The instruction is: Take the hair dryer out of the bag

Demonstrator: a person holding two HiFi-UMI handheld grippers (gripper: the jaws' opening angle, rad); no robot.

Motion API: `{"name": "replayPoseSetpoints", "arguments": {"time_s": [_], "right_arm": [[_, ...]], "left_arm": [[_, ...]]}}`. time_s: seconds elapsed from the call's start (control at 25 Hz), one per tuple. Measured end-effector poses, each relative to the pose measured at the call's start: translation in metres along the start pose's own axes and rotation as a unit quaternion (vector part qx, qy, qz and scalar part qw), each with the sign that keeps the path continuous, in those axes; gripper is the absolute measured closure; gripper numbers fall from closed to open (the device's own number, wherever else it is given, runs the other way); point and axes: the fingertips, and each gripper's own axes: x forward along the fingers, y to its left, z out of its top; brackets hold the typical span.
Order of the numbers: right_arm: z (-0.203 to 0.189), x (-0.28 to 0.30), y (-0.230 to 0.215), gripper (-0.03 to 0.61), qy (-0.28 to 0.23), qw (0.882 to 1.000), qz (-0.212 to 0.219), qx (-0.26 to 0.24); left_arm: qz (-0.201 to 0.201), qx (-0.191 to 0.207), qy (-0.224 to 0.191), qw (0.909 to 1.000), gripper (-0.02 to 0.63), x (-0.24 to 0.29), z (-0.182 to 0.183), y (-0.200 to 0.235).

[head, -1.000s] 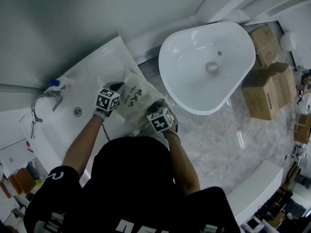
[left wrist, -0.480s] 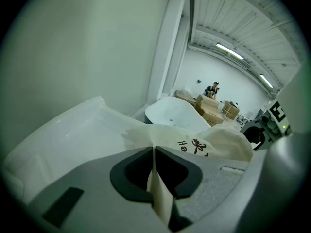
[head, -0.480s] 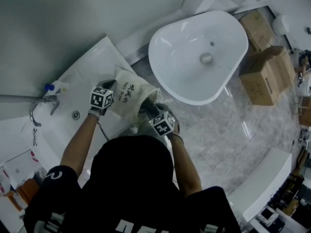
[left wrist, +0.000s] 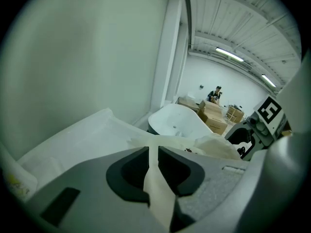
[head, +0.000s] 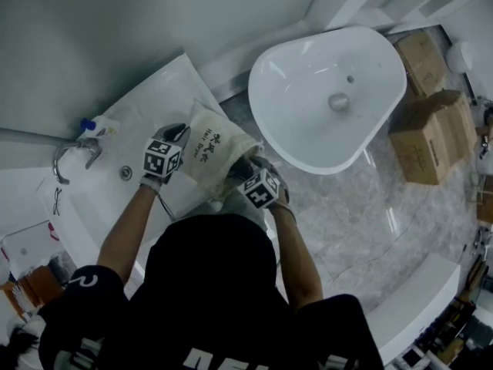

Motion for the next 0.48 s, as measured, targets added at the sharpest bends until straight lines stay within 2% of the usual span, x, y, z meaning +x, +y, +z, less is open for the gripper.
{"name": "replayPoseSetpoints", "arguments": {"time_s": [0.12, 0.28, 0.36, 0.48], "right_arm": [[0.003, 0.015, 0.005, 0.284, 0.011, 0.999, 0.033, -0.012], [0.004, 0.027, 0.014, 0.284, 0.033, 0.997, 0.07, -0.024], [-0.001, 0.031, 0.017, 0.267, 0.054, 0.995, 0.069, -0.039], [-0.009, 0.042, 0.015, 0.261, 0.064, 0.996, 0.039, -0.05]], "left_arm": [[-0.014, -0.012, -0.006, 0.9998, 0.569, -0.007, 0.001, -0.009], [-0.051, -0.017, 0.016, 0.9984, 0.569, -0.006, -0.017, -0.038], [-0.059, -0.019, 0.031, 0.9976, 0.569, -0.004, -0.031, -0.048], [-0.065, -0.022, 0.046, 0.9966, 0.569, -0.003, -0.044, -0.057]]}}
